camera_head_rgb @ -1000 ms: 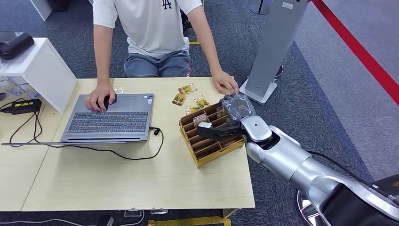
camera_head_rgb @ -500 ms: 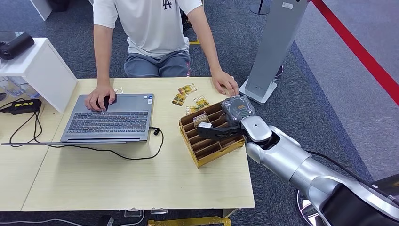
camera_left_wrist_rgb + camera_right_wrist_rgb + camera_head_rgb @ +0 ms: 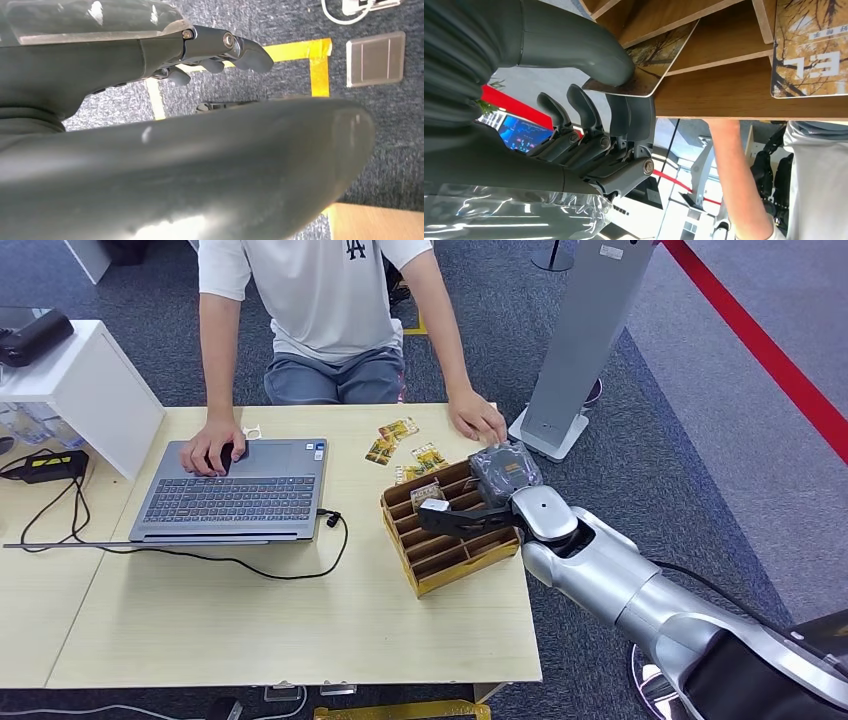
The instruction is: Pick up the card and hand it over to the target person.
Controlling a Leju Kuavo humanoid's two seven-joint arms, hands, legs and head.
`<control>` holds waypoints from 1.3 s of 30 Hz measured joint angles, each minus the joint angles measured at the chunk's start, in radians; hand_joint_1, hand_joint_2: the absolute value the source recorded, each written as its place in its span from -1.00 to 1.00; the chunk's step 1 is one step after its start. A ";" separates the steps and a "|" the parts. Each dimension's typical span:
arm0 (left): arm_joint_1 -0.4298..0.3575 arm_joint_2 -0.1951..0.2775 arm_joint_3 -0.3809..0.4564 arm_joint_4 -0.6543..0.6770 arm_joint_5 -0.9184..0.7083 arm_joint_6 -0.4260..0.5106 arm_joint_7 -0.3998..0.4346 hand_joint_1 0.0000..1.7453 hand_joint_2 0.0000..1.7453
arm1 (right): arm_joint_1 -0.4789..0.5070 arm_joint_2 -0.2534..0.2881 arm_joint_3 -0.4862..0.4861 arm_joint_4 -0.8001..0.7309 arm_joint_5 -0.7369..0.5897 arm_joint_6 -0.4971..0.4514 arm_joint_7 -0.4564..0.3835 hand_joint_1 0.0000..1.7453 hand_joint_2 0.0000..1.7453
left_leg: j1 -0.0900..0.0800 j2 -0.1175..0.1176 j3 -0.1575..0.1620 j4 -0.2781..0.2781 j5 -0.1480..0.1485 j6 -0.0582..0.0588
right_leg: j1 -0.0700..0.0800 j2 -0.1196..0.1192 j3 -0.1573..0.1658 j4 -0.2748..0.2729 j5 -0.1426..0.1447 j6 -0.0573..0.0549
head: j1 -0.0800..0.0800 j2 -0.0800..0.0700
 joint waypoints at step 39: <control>0.023 -0.002 0.016 0.016 0.040 0.018 0.003 -1.00 -1.00 | 0.121 0.039 -0.265 -0.293 -0.067 -0.365 -0.185 -1.00 1.00 | 0.000 0.002 0.001 -0.001 0.000 0.000 | 0.000 0.002 0.000 -0.001 0.001 0.000 | 0.000 0.000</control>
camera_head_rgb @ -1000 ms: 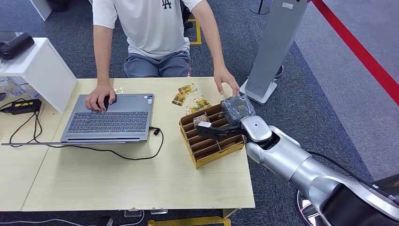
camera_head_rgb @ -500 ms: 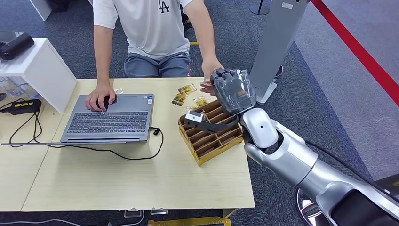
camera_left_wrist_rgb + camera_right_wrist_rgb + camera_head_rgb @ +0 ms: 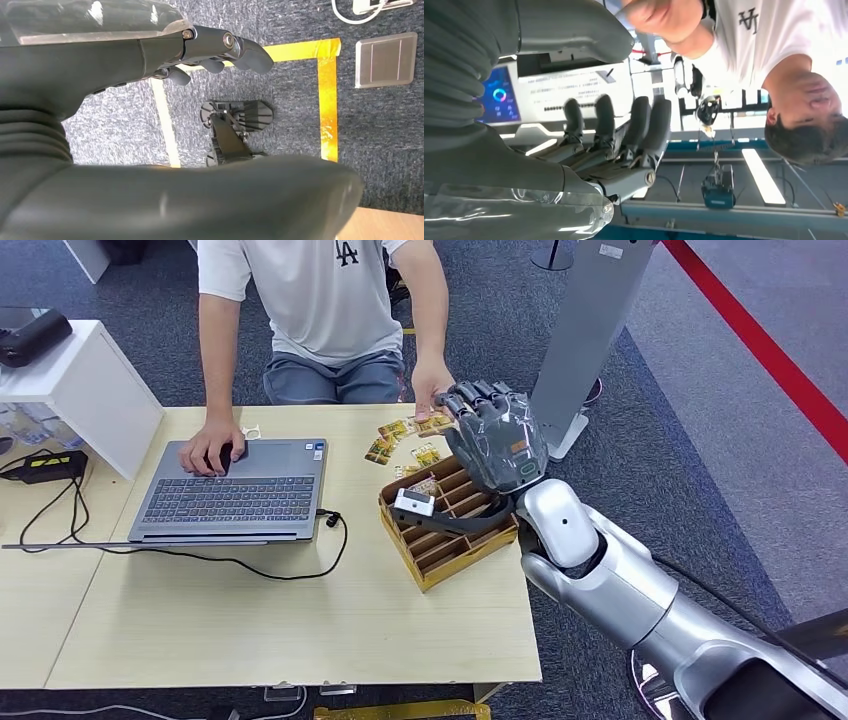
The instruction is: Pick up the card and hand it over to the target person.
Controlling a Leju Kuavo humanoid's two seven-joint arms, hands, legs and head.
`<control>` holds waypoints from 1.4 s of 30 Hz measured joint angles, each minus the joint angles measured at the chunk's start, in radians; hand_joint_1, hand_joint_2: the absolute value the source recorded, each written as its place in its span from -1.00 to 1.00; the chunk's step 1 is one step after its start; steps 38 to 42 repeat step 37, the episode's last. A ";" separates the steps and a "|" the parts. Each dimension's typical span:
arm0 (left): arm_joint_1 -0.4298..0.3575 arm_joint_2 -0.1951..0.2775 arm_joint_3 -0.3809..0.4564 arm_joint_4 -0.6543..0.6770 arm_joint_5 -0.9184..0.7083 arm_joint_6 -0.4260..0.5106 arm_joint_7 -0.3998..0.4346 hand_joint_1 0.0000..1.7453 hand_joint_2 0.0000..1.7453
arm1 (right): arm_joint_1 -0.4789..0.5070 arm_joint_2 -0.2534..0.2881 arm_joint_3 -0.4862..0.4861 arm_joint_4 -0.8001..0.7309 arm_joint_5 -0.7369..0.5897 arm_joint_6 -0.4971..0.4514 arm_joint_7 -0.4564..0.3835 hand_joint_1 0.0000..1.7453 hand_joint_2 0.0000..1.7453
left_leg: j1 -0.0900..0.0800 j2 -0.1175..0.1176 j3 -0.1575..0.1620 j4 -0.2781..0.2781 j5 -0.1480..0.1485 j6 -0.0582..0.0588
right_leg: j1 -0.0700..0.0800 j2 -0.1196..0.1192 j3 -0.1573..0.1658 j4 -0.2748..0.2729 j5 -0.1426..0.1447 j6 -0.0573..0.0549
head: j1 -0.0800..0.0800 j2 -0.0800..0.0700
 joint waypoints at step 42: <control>0.016 0.006 0.024 -0.007 0.058 0.029 0.021 -1.00 -1.00 | 0.467 -0.030 -0.156 -0.093 -1.019 0.093 -0.327 -1.00 1.00 | 0.000 -0.002 -0.002 0.001 -0.001 0.000 | 0.000 -0.003 -0.001 0.001 -0.001 0.000 | 0.000 0.000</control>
